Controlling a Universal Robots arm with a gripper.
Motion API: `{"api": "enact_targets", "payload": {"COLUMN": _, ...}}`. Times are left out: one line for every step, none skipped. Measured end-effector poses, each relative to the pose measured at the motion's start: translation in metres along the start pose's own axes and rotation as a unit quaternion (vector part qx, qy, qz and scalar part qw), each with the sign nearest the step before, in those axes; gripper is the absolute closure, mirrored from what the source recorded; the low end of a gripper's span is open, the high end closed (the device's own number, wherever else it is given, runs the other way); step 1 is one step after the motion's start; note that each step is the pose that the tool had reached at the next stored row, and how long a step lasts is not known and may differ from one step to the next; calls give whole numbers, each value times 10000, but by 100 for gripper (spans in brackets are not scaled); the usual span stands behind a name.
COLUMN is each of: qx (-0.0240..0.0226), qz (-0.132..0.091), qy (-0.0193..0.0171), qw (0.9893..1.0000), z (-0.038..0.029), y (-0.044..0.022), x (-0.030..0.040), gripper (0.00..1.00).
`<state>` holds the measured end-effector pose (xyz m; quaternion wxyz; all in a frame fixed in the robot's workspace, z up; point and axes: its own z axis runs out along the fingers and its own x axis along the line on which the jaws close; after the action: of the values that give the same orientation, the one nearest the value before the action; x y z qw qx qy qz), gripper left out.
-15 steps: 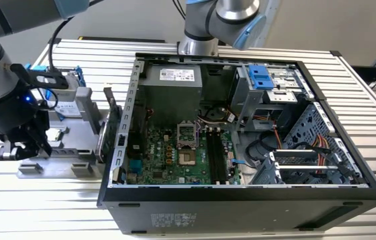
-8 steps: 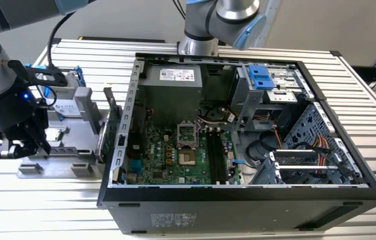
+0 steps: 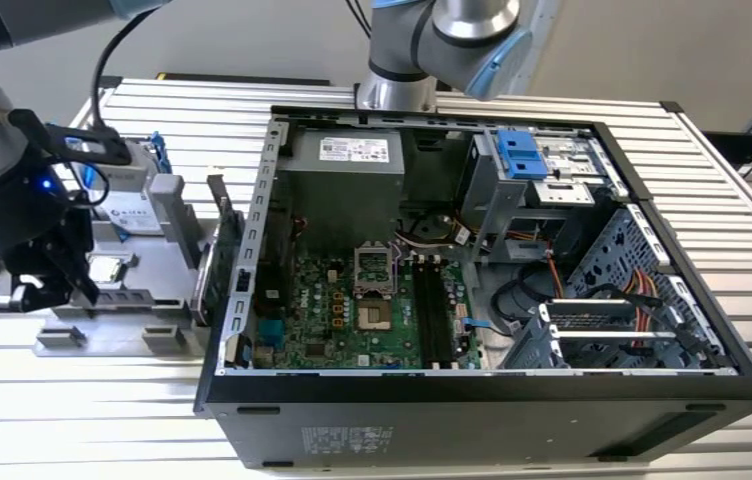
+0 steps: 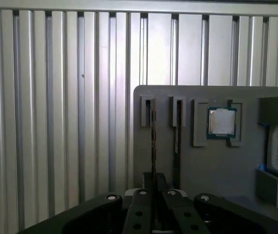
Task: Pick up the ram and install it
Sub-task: 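Pick up the ram and move it above insertion slot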
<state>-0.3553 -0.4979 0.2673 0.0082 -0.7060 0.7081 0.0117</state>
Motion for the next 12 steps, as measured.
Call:
{"api": "enact_targets", "payload": {"qx": 0, "qz": 0, "qy": 0, "qw": 10000, "z": -8, "y": 0, "x": 0, "gripper": 100}}
{"api": "enact_targets", "payload": {"qx": 1, "qz": 0, "qy": -1, "qw": 10000, "z": -16, "y": 0, "x": -1, "gripper": 100}}
{"api": "enact_targets", "payload": {"qx": 0, "qz": 0, "qy": 0, "qw": 10000, "z": -24, "y": 0, "x": -1, "gripper": 100}}
{"api": "enact_targets", "payload": {"qx": 1, "qz": 0, "qy": -1, "qw": 10000, "z": -33, "y": 0, "x": -1, "gripper": 100}}
{"api": "enact_targets", "payload": {"qx": 1, "qz": 0, "qy": -1, "qw": 10000, "z": -41, "y": 0, "x": -1, "gripper": 100}}
{"api": "enact_targets", "payload": {"qx": 0, "qz": 0, "qy": 0, "qw": 10000, "z": -51, "y": 0, "x": -2, "gripper": 100}}
{"api": "enact_targets", "payload": {"qx": 1, "qz": 0, "qy": -1, "qw": 10000, "z": -61, "y": 0, "x": -2, "gripper": 100}}
{"api": "enact_targets", "payload": {"qx": 1, "qz": 0, "qy": -1, "qw": 10000, "z": -71, "y": 0, "x": -2, "gripper": 100}}
{"api": "enact_targets", "payload": {"qx": 1, "qz": 0, "qy": -1, "qw": 10000, "z": -81, "y": 0, "x": -2, "gripper": 100}}
{"api": "enact_targets", "payload": {"qx": 1, "qz": 0, "qy": 0, "qw": 10000, "z": -90, "y": 0, "x": -3, "gripper": 100}}
{"api": "enact_targets", "payload": {"qx": 0, "qz": 0, "qy": 0, "qw": 10000, "z": -99, "y": 0, "x": -3, "gripper": 100}}
{"api": "enact_targets", "payload": {"qx": 0, "qz": 0, "qy": 0, "qw": 10000, "z": -107, "y": 0, "x": -3, "gripper": 100}}
